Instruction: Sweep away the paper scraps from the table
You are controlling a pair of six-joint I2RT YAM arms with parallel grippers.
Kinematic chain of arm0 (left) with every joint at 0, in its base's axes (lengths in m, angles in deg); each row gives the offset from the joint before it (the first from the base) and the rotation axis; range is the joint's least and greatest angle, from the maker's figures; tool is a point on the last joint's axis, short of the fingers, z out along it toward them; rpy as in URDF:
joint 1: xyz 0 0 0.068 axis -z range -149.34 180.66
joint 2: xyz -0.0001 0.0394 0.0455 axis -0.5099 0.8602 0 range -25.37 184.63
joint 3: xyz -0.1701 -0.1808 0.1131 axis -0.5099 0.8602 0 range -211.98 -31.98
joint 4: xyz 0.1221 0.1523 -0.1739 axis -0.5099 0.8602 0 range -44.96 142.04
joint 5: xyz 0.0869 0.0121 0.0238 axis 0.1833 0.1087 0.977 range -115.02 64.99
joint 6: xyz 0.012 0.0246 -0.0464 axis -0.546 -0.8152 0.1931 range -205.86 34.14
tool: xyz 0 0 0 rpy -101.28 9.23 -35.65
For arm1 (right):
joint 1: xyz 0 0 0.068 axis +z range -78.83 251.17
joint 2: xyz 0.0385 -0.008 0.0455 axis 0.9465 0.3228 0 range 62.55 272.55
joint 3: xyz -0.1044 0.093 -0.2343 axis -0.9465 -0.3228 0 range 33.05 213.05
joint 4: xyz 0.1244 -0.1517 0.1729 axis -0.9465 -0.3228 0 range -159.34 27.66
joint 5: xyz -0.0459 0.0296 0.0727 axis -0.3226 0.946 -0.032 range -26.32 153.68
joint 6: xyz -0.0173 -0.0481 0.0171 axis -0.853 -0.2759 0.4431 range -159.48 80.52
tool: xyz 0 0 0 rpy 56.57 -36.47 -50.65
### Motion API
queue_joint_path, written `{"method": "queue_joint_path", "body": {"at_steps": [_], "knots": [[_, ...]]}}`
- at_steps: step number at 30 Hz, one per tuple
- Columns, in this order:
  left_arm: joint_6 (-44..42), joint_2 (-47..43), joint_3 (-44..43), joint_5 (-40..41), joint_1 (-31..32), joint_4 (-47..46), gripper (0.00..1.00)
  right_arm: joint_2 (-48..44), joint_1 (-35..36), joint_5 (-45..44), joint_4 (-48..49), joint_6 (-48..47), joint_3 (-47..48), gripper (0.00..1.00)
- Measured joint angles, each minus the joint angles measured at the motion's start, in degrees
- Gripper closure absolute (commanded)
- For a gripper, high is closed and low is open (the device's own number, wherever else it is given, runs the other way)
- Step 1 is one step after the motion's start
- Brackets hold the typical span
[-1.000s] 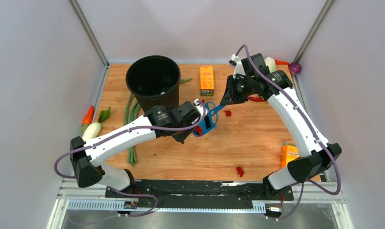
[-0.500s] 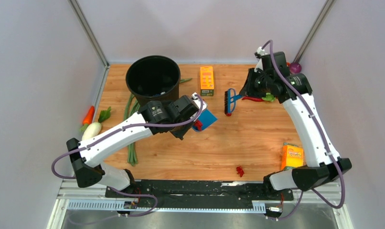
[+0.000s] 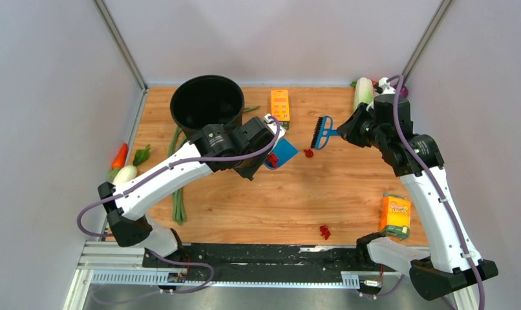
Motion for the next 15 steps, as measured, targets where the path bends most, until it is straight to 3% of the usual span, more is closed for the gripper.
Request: {"method": "queue_joint_path", "body": {"at_steps": [15], "knots": [[4.0, 9.4, -14.4, 0.9, 0.0, 3.9, 1.00, -0.6, -0.4, 1.7, 1.5, 0.1, -0.8, 1.00]]}}
